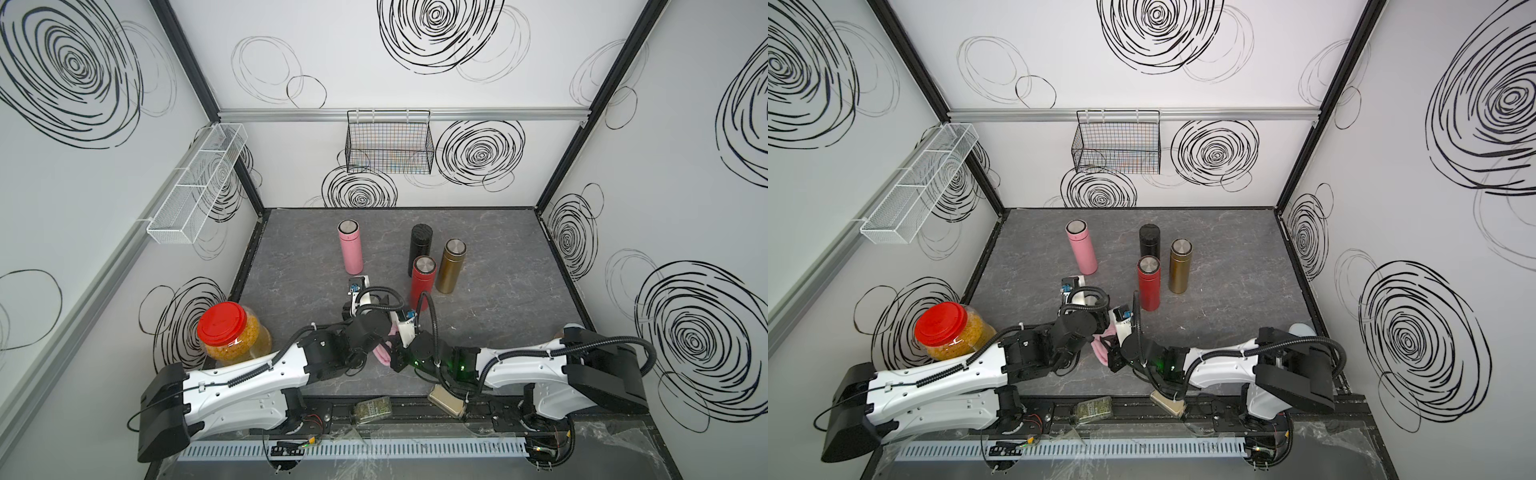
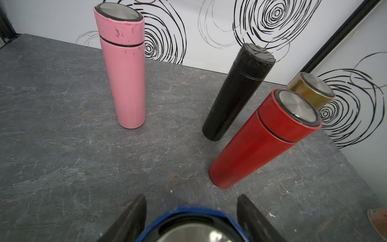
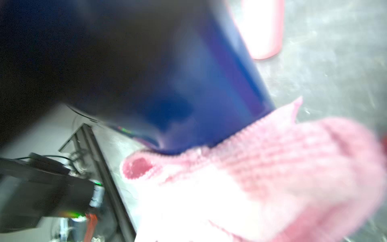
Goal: Wipe the surface of the thermos
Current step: Wipe the dirt from the surface of the thermos.
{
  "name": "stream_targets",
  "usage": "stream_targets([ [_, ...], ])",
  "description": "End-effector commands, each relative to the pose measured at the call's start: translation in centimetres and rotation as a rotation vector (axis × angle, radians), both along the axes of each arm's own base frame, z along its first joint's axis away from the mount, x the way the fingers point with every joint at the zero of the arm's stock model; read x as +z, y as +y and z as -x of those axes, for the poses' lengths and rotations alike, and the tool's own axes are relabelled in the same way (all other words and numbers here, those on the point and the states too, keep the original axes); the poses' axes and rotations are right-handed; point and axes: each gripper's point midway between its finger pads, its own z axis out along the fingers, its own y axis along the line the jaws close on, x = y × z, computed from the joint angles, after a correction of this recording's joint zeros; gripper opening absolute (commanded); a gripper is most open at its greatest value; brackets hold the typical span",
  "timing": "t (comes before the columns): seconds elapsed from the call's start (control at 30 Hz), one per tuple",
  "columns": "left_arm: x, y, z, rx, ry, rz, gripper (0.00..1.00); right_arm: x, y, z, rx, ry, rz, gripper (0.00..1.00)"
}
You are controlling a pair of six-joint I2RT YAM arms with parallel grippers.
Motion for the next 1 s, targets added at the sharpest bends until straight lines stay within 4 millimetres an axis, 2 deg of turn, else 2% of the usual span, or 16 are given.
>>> stream_targets([
  [0.0,2.0,-1.1,0.4,-0.033,-0.022,0.087,0.0,-2.7,-1.6,-0.4,-0.088,0.066,0.018,0.0],
  [0.07,2.2,-0.9,0.4,-0.042,-0.03,0.062,0.0,-3.2,-2.4,-0.3,-0.107,0.093,0.036,0.0],
  [0.13,2.3,-0.6,0.4,-0.042,-0.039,0.037,0.0,-2.8,-2.8,-0.1,-0.108,0.102,0.036,0.0],
  [0.3,3.2,-0.5,0.5,-0.107,-0.081,-0.042,0.0,0.2,-4.2,1.1,-0.066,0.127,-0.008,0.0],
  [0.47,4.0,-0.9,0.4,-0.173,-0.102,-0.122,0.0,3.1,-6.8,1.4,-0.061,0.163,-0.082,0.0],
  [0.57,3.5,-1.5,0.3,-0.206,-0.1,-0.174,0.0,4.3,-8.4,0.9,-0.086,0.153,-0.113,0.0],
  [0.73,1.6,-2.6,0.6,-0.272,-0.098,-0.212,0.0,5.1,-10.3,-0.1,-0.13,0.13,-0.135,0.0],
  [0.77,1.3,-2.7,0.7,-0.279,-0.098,-0.215,0.12,5.3,-10.4,-0.2,-0.132,0.124,-0.14,0.0],
  [0.8,1.1,-2.7,0.7,-0.279,-0.096,-0.218,0.29,5.6,-10.5,-0.3,-0.134,0.117,-0.147,0.0],
  [0.9,1.0,-2.6,0.6,-0.278,-0.102,-0.226,0.52,6.4,-10.6,-0.5,-0.129,0.096,-0.156,0.0],
  [0.97,1.0,-2.4,0.5,-0.271,-0.107,-0.233,0.61,6.9,-10.7,-0.7,-0.128,0.077,-0.152,0.0],
])
